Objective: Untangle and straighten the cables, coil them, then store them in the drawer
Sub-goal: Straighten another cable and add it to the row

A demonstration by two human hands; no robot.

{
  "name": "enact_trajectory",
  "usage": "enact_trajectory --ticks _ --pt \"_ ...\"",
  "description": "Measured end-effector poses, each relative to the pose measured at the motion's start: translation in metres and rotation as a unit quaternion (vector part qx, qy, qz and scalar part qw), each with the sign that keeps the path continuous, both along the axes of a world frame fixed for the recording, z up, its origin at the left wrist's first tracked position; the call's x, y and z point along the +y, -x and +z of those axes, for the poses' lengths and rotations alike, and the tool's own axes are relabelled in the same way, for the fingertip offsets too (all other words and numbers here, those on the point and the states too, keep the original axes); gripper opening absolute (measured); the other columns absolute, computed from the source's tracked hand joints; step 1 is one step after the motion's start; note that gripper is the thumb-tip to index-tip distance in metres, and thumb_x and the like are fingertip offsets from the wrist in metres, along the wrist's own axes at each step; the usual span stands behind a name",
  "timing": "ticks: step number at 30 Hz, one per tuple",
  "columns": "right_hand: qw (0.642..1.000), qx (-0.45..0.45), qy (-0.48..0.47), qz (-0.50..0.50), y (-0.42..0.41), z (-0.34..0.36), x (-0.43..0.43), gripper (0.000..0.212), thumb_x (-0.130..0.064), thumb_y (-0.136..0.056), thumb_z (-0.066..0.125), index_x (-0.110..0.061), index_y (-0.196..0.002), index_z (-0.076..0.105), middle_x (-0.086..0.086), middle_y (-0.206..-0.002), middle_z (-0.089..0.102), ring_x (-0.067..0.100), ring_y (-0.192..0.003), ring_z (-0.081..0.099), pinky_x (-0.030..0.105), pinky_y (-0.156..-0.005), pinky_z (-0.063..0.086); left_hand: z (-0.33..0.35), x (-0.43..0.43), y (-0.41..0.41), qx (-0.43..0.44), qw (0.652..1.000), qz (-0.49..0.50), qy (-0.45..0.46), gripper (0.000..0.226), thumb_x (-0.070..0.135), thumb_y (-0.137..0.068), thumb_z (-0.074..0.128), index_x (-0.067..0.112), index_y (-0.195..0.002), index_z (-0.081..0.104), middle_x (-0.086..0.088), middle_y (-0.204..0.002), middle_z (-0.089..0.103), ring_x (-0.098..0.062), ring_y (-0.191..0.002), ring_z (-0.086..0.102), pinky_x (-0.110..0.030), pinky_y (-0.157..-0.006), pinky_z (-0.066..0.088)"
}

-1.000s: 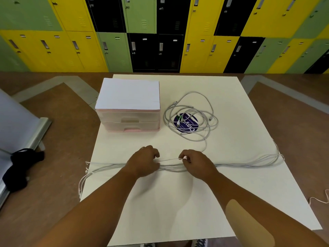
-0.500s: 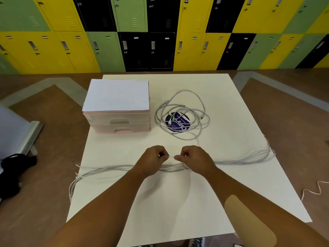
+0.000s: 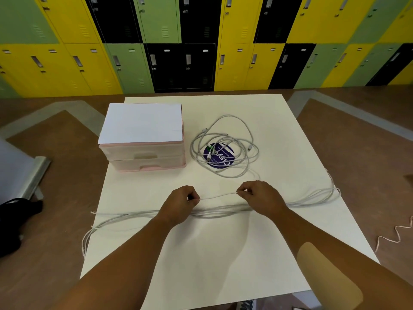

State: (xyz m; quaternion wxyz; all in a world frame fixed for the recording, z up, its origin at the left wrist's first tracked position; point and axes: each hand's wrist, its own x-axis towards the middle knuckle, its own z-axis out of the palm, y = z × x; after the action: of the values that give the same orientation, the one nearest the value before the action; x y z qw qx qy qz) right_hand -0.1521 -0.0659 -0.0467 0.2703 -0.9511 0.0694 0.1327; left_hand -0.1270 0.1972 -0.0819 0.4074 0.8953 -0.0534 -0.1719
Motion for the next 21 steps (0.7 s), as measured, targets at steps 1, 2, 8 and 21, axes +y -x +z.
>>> enact_trajectory --ticks 1,2,8,21 --pt "1.000 0.000 0.009 0.008 0.001 0.000 -0.003 0.015 -0.039 -0.094 0.060 -0.034 -0.100 0.073 -0.011 -0.092 0.070 0.014 -0.088 0.065 0.031 -0.081 0.053 0.000 -0.001 0.000 0.001 1.000 -0.002 0.000 0.015 0.015 -0.090 0.065 0.022 -0.077 0.063 0.009 -0.082 0.065 -0.006 -0.073 0.056 -0.017 -0.064 0.040" --pt "1.000 0.000 0.021 0.013 0.003 -0.001 -0.004 0.015 -0.037 -0.095 0.059 -0.034 -0.101 0.073 -0.012 -0.094 0.070 0.014 -0.090 0.065 0.032 -0.082 0.054 0.000 -0.001 0.001 0.002 1.000 -0.004 0.000 0.015 0.014 -0.089 0.065 0.022 -0.077 0.063 0.009 -0.082 0.065 -0.006 -0.074 0.056 -0.017 -0.064 0.040" --pt "0.994 0.012 0.111 -0.003 0.008 -0.004 -0.009 0.032 -0.055 -0.089 0.061 -0.026 -0.075 0.055 -0.008 -0.072 0.062 0.015 -0.072 0.060 0.030 -0.068 0.047 -0.001 -0.002 0.002 0.001 1.000 -0.001 -0.004 0.014 0.012 -0.088 0.065 0.020 -0.077 0.063 0.007 -0.083 0.066 -0.008 -0.074 0.057 -0.019 -0.065 0.042" --pt "0.988 -0.001 0.155 -0.020 0.019 -0.010 -0.036 0.019 -0.032 -0.099 0.051 -0.029 -0.103 0.069 -0.006 -0.099 0.072 0.020 -0.094 0.065 0.030 -0.080 0.050 -0.010 -0.005 0.002 0.015 0.998 -0.016 -0.063 0.016 0.011 -0.085 0.066 0.021 -0.073 0.062 0.007 -0.080 0.065 -0.013 -0.077 0.059 -0.020 -0.065 0.042"
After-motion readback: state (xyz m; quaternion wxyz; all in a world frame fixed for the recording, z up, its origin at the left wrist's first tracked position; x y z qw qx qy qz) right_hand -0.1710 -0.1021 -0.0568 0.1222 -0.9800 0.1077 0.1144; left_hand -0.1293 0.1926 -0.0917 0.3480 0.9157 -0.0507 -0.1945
